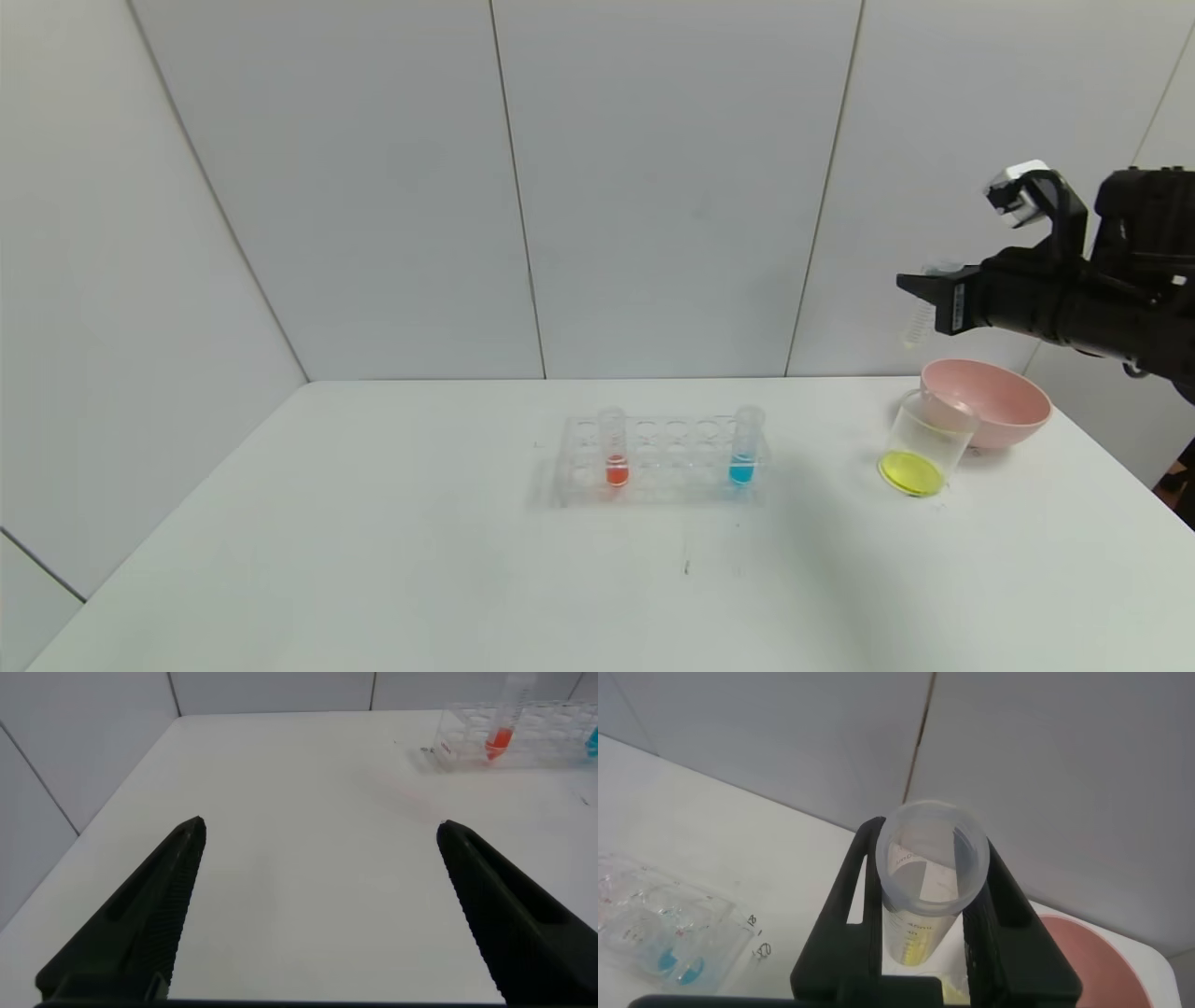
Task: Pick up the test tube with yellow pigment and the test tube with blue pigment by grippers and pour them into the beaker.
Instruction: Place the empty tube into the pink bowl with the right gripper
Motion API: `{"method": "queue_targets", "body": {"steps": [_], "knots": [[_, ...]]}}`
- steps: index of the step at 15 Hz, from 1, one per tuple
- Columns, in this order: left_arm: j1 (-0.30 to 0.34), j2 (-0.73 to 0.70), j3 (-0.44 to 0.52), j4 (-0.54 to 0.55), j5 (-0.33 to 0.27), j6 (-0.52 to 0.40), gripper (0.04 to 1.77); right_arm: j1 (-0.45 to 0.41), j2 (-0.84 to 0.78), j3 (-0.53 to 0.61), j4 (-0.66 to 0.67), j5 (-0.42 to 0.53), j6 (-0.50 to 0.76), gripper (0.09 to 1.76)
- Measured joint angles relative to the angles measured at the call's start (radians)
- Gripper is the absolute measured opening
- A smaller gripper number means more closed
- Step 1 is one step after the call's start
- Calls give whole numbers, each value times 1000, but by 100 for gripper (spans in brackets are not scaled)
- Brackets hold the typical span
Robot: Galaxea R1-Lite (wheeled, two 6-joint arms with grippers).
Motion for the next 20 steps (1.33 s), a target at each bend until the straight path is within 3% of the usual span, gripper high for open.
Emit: {"method": "queue_targets", "body": {"steps": [2,5,10,16,20], "knots": [[0,0,0,0,0,0,176,-63,-60,144,-130,1,31,55],[0,0,0,0,0,0,176,-155,-86,178,-160,1,114,55],[0,0,0,0,0,0,176,-237,52,62,-170,-1,124,55],[0,0,0,0,0,0,176,-260,344,-168,-245,0,146,55],[0,0,0,0,0,0,176,-272,448,-256,-243,7,146,55]]}}
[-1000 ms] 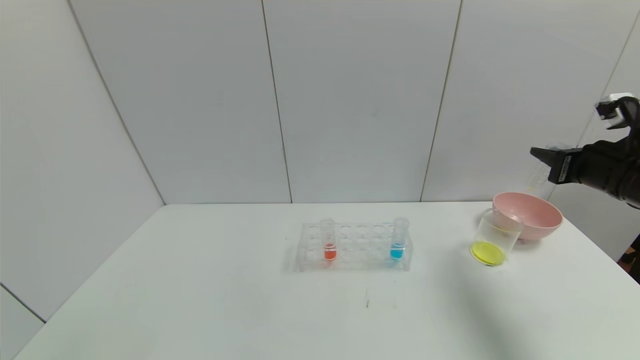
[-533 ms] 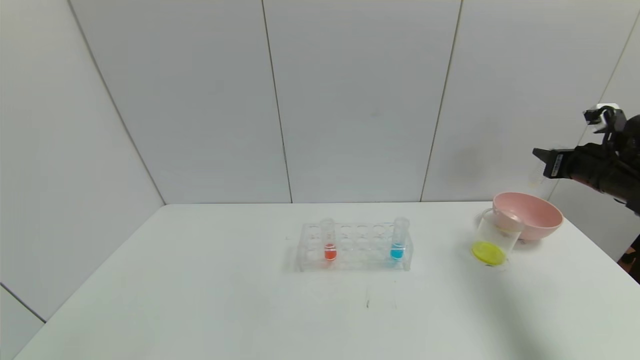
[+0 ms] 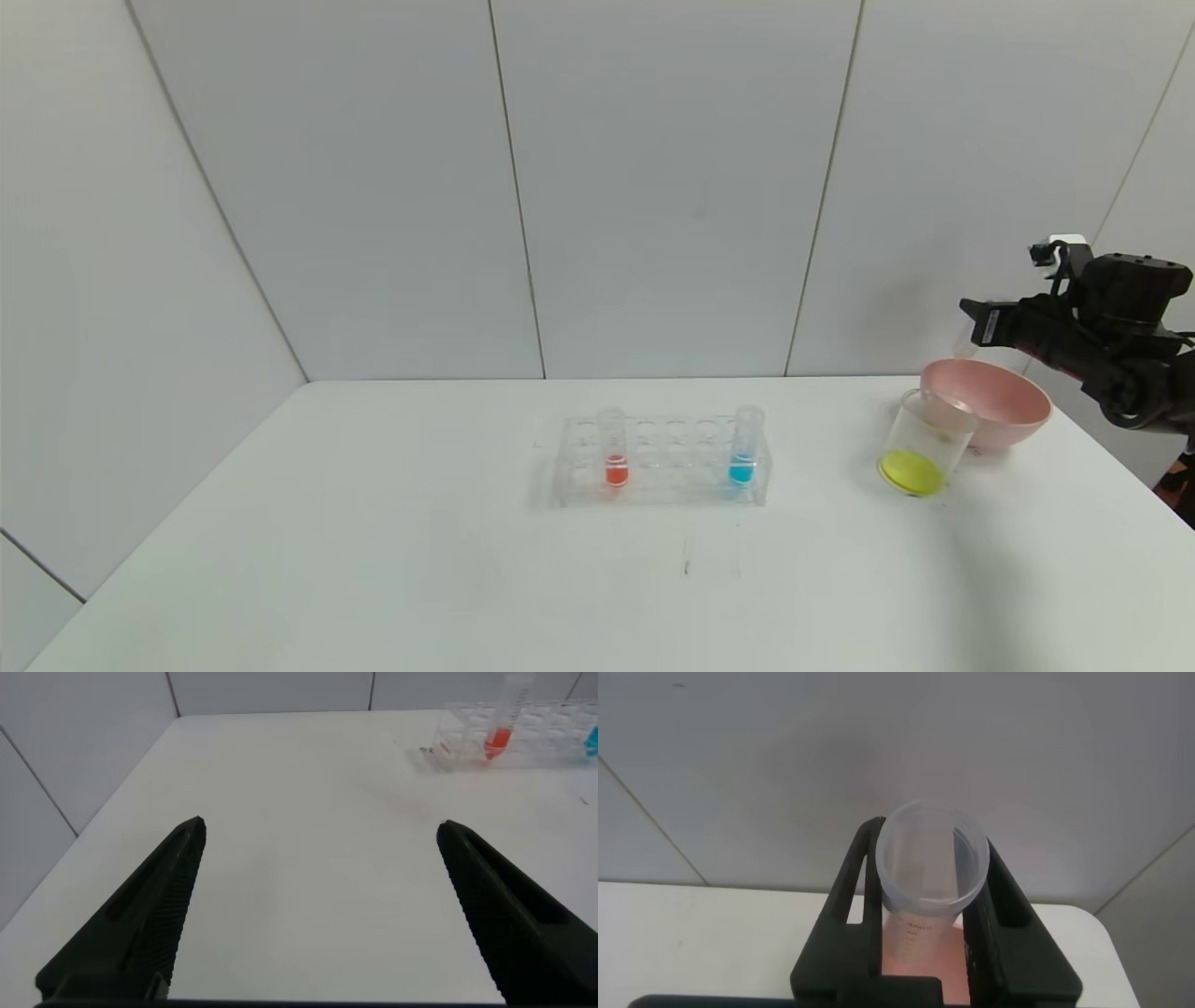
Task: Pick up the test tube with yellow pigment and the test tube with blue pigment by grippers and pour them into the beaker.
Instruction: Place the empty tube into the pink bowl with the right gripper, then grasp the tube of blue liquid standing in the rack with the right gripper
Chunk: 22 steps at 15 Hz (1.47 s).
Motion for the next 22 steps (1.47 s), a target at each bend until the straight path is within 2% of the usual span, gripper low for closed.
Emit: {"method": "queue_targets", "body": {"steps": [5,7,9,13,16,19,20,22], "knots": [[0,0,0,0,0,0,176,-3,46,-17,-4,4,-3,57],[0,0,0,0,0,0,176,-1,57,-19,-4,5,-2,84],[0,0,0,0,0,0,176,7,60,-27,-2,3,0,104],[0,0,0,0,0,0,176,18,31,-8,1,-2,-2,131],[0,0,0,0,0,0,176,37,-51,71,-16,-1,0,143],[0,0,0,0,0,0,176,95,-174,221,-34,-9,7,152],[0,0,0,0,0,0,176,126,-221,280,-37,-29,20,154],[0,0,0,0,0,0,176,229,-316,397,-43,-150,69,158]]}}
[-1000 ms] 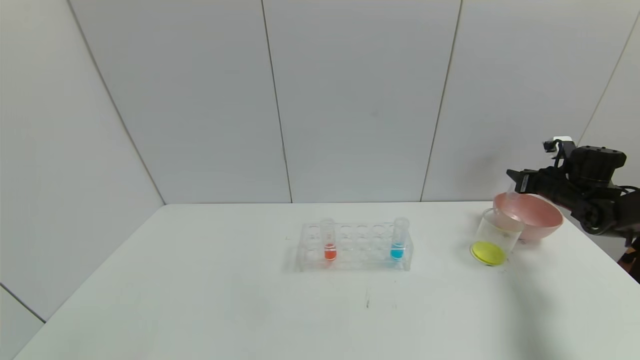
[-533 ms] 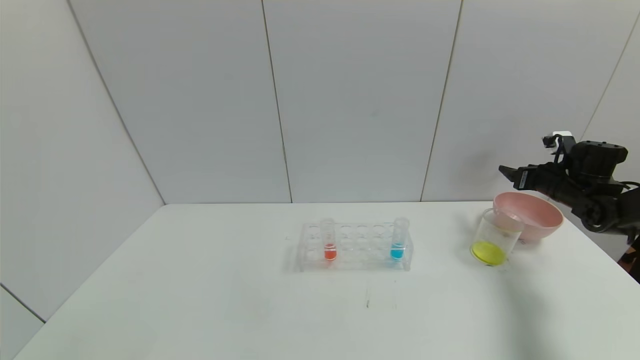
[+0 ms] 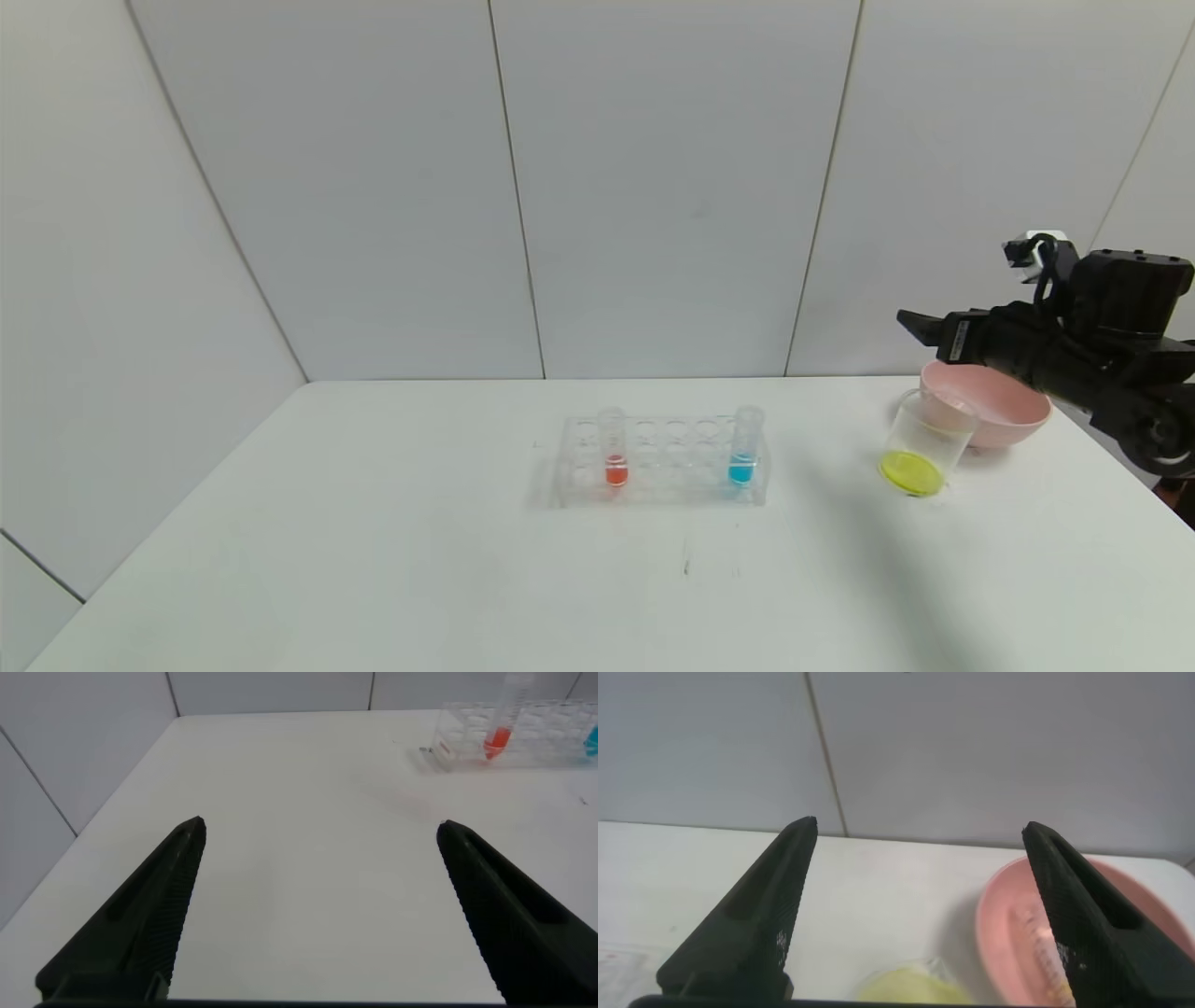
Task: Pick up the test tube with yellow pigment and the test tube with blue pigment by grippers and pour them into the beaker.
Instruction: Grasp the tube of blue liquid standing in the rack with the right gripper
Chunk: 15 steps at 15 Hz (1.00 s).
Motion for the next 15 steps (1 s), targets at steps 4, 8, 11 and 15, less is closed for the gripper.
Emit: {"method": "queue_targets", "body": {"steps": [4,8,11,15], "knots": [[0,0,0,0,0,0,176,221,-135,158,-55,-302,82,163],[0,0,0,0,0,0,176,381,-266,376,-76,-351,88,166],[0,0,0,0,0,0,176,554,-357,523,-77,-481,106,168],[0,0,0,0,0,0,176,824,-398,593,-77,-747,210,169]]}}
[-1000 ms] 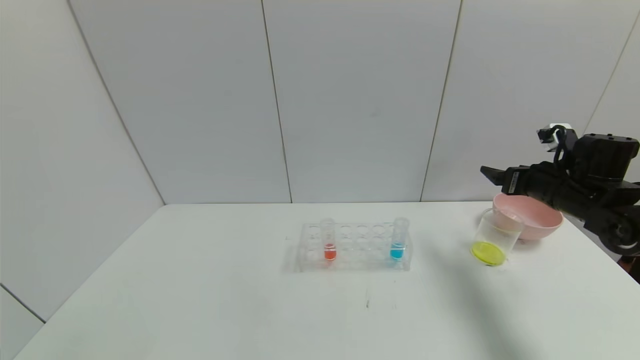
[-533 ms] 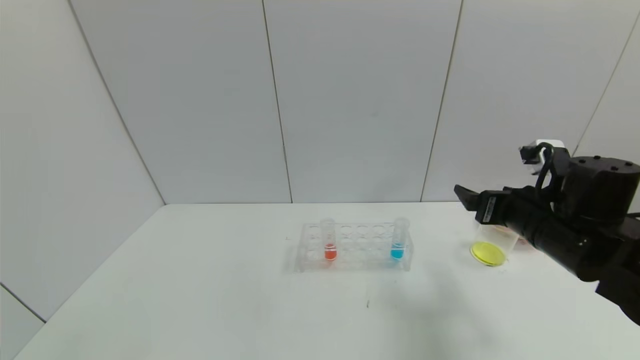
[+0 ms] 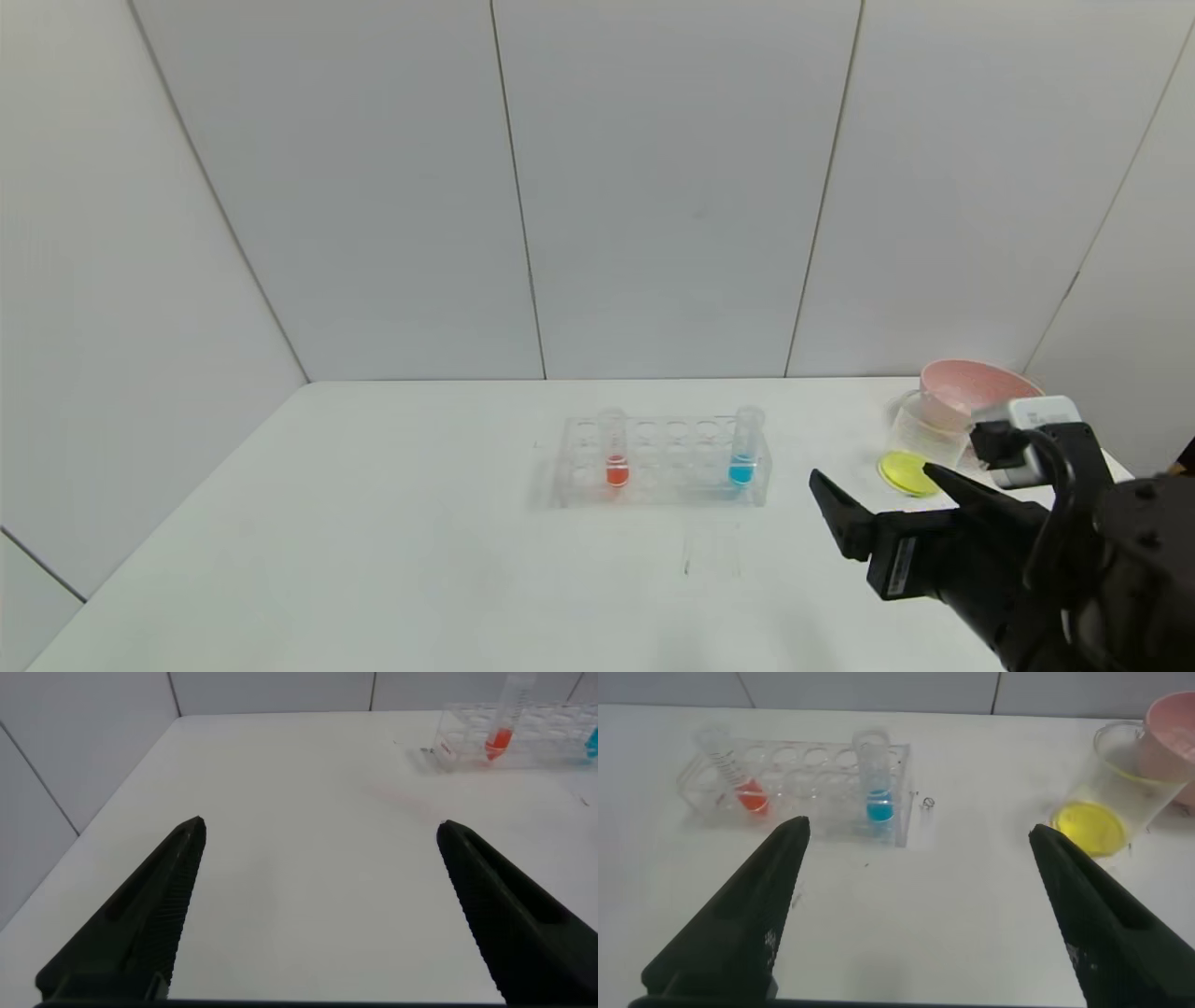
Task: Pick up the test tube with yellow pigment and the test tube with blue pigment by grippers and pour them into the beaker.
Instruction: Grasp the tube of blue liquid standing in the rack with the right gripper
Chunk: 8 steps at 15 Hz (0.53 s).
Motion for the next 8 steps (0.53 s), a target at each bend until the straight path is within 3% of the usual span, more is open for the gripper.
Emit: {"method": "queue_targets", "body": {"steps": [3,8], "knots": [[0,0,0,0,0,0,176,145,43,9,-7,-151,81,170],[0,0,0,0,0,0,176,185,181,-16,-75,-202,143,170]]}}
